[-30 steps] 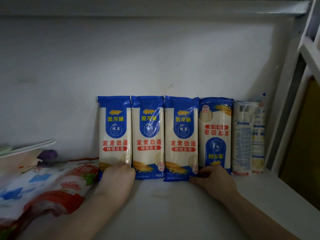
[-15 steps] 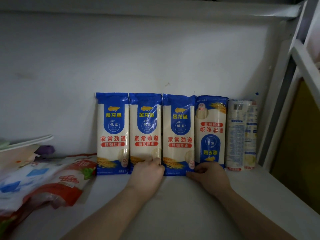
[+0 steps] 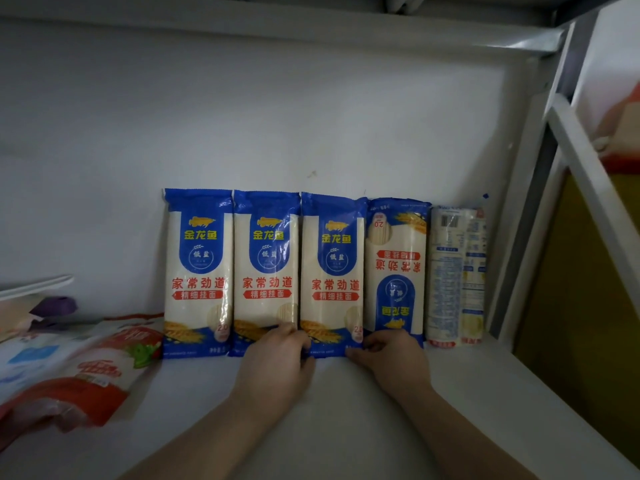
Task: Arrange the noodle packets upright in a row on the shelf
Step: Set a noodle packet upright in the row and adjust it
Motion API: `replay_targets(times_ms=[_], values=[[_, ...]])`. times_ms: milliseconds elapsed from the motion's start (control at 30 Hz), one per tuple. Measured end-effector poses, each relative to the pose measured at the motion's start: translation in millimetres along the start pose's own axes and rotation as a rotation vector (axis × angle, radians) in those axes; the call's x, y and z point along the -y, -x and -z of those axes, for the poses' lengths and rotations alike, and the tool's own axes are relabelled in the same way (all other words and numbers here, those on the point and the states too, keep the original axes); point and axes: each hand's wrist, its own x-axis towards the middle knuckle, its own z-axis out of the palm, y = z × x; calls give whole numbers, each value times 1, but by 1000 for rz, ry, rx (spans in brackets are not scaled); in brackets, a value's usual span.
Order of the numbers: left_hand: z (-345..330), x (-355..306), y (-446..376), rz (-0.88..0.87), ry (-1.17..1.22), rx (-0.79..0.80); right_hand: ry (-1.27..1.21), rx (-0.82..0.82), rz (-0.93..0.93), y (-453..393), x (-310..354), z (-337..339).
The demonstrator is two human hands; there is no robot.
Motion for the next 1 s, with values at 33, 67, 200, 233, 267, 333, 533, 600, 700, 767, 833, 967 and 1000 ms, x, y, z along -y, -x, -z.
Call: replay_targets(times_ms=[33, 67, 200, 233, 267, 333, 533, 600, 700, 767, 833, 967, 1000], values=[[0, -2, 0, 32, 28, -8, 5, 6, 3, 1, 1, 0], [0, -1, 0, 64, 43, -10, 10, 12, 7, 1, 2, -1], [-3, -5, -4, 135, 48, 18, 19, 39, 33, 1, 1, 1], [-2, -10, -5, 139, 69, 24, 7, 54, 34, 2, 1, 2], [-1, -17, -6, 135, 109, 19, -31, 68, 30, 3, 1, 6], [3, -37, -16, 118, 259, -2, -162, 52, 21, 4, 0, 21], [5, -104, -68, 133, 519, 16, -229, -171, -6, -25, 5, 87], [-5, -114, -82, 186, 507, 15, -240, -104, 4, -38, 9, 93], [-21, -119, -96, 281, 553, 48, -302, -32, 1, -52, 19, 92], [-25, -120, -99, 331, 533, 54, -367, -5, -41, -57, 25, 91], [-30, -119, -100, 346, 489, 27, -438, 0, -84, -58, 27, 91], [-36, -115, -84, 237, 491, -55, -462, -20, -15, -51, 21, 92], [-35, -113, -80, 211, 514, -83, -467, -22, 8, -47, 18, 95]])
